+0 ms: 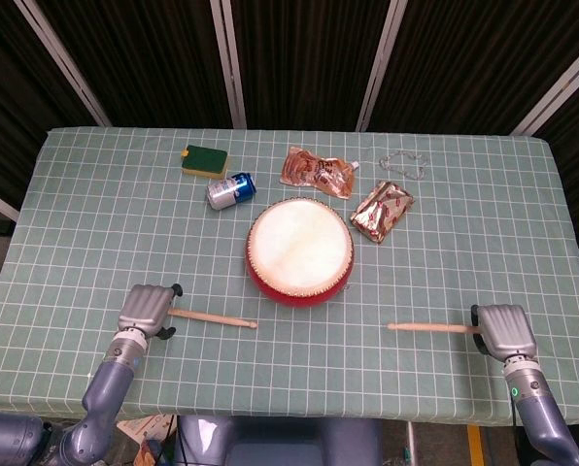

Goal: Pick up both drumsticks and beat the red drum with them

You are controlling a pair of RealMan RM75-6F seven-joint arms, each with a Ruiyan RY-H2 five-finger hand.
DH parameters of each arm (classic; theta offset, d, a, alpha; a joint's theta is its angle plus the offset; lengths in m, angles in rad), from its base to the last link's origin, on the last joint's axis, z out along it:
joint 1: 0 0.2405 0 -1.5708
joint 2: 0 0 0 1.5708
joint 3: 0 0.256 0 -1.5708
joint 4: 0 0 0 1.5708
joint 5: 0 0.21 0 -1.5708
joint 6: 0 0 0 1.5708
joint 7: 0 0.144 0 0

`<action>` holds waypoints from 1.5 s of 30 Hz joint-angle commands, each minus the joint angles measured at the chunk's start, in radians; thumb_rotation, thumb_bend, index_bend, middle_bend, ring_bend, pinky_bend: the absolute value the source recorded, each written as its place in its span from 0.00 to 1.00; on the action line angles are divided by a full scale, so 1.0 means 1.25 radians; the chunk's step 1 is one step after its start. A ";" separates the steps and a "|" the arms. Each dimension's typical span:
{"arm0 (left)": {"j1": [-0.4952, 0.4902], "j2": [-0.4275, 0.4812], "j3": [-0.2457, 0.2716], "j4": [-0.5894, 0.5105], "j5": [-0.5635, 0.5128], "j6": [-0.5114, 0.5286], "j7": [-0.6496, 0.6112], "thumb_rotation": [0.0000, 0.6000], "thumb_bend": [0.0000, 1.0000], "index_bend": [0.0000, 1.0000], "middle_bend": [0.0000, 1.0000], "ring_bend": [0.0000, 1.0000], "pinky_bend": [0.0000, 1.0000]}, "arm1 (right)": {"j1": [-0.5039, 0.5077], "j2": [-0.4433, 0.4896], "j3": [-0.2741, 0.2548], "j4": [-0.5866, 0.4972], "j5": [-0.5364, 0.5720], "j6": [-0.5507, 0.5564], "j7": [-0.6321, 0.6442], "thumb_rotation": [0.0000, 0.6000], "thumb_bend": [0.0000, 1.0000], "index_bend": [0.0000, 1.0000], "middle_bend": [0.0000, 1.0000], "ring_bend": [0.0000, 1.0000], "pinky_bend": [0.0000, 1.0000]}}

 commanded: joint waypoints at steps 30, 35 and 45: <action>0.342 0.292 0.193 0.016 0.647 0.210 -0.509 1.00 0.08 0.00 0.00 0.00 0.01 | -0.155 0.127 -0.010 -0.098 -0.204 0.265 0.245 1.00 0.33 0.00 0.00 0.00 0.05; 0.456 0.291 0.236 0.127 0.749 0.308 -0.622 1.00 0.07 0.00 0.00 0.00 0.00 | -0.255 0.087 -0.031 0.013 -0.304 0.417 0.396 1.00 0.30 0.00 0.00 0.00 0.00; 0.534 0.283 0.222 0.211 0.805 0.347 -0.653 1.00 0.07 0.00 0.00 0.00 0.00 | -0.289 0.049 -0.026 0.089 -0.360 0.449 0.477 1.00 0.30 0.00 0.00 0.00 0.00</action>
